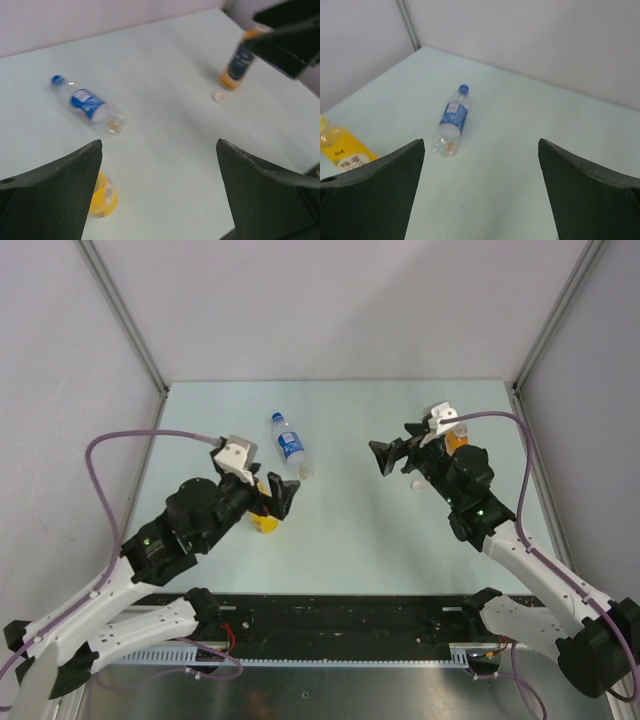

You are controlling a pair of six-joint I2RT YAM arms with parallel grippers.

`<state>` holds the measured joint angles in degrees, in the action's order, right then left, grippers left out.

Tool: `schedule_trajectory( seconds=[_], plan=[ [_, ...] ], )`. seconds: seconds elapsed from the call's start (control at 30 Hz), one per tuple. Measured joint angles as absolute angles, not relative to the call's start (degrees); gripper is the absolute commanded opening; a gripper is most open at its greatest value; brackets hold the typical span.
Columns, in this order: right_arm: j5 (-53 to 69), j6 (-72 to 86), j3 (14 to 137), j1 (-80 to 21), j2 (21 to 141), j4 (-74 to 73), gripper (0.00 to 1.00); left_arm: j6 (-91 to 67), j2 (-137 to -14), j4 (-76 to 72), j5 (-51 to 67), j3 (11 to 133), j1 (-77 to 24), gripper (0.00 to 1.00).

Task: Unscrew the bottle caps

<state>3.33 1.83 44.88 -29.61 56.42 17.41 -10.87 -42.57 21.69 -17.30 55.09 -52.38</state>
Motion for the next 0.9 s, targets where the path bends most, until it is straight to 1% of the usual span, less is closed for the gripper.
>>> schedule_trajectory(
  seconds=[0.17,0.27,0.37,0.5,0.63,0.83,0.9],
  plan=[
    [3.1,3.5,44.9,-31.7,58.9,12.8,0.99,-11.8,-39.3,28.3,-29.1,56.8,-52.1,0.99],
    [2.8,5.5,44.9,-32.2,59.7,11.2,0.99,-12.7,-37.8,31.7,-32.8,56.8,-51.2,0.99],
    [2.4,8.6,45.1,-32.4,60.7,9.7,0.99,-13.7,-37.1,34.2,-34.1,56.8,-49.3,0.99],
    [2.2,12.0,45.9,-32.4,62.1,7.1,0.99,-15.2,-39.0,36.6,-31.9,56.8,-45.0,0.98],
    [2.4,13.4,46.4,-31.9,62.8,4.6,0.99,-16.3,-43.4,37.6,-27.2,56.8,-40.2,0.93],
    [5.0,14.8,46.6,-28.6,63.5,1.9,0.99,-17.0,-49.7,37.4,-20.7,54.4,-35.3,0.78],
    [5.5,15.0,46.6,-28.0,64.1,1.1,0.99,-17.1,-51.1,37.1,-18.8,52.9,-34.3,0.75]
  ],
)
